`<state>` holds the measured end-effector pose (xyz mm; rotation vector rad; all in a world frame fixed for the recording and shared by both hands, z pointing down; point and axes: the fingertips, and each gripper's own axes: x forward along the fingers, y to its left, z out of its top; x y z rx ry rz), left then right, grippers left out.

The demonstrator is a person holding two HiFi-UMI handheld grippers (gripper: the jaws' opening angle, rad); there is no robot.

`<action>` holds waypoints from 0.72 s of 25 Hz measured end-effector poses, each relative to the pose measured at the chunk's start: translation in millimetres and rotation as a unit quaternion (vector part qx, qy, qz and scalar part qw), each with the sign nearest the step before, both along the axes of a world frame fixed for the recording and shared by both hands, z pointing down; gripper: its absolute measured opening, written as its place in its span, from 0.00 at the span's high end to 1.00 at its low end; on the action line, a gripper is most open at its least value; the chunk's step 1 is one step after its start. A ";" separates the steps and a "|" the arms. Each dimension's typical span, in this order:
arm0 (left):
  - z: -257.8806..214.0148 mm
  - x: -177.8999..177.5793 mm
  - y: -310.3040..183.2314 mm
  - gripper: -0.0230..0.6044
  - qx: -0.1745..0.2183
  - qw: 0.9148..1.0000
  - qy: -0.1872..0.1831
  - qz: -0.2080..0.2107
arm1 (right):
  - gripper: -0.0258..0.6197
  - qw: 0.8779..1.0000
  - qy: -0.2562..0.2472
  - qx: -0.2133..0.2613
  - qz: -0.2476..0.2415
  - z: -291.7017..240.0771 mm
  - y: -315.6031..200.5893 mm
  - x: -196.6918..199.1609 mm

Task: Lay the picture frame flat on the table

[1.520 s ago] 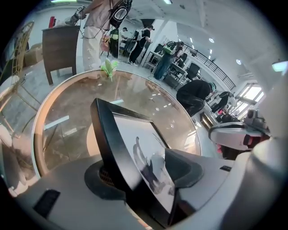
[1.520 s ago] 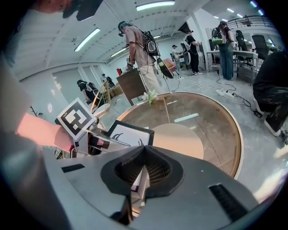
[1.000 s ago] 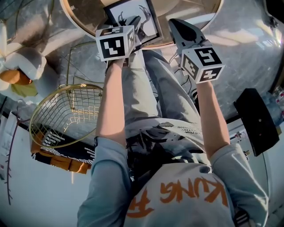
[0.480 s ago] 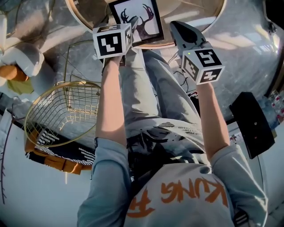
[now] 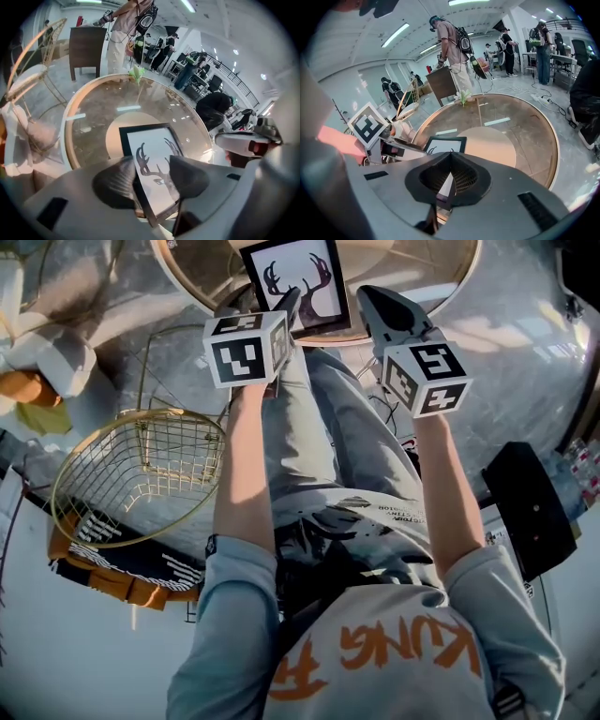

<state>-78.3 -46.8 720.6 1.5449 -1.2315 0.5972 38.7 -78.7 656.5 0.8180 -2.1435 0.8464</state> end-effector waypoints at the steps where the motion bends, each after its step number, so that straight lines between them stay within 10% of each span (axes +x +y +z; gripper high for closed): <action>1: -4.6 -1.7 -0.7 0.67 0.007 1.000 -0.015 -0.005 | 0.96 1.000 -0.001 0.001 0.000 -1.9 -1.3 -0.9; 8: -38.9 0.8 -2.6 0.90 0.031 0.999 -0.035 -0.029 | 0.96 1.000 -0.009 0.014 0.002 -23.0 -13.1 -4.3; 18: -113.7 -0.3 -19.8 0.93 0.101 0.993 -0.034 -0.041 | 0.96 0.999 -0.027 0.040 -0.003 -76.9 -30.2 -16.1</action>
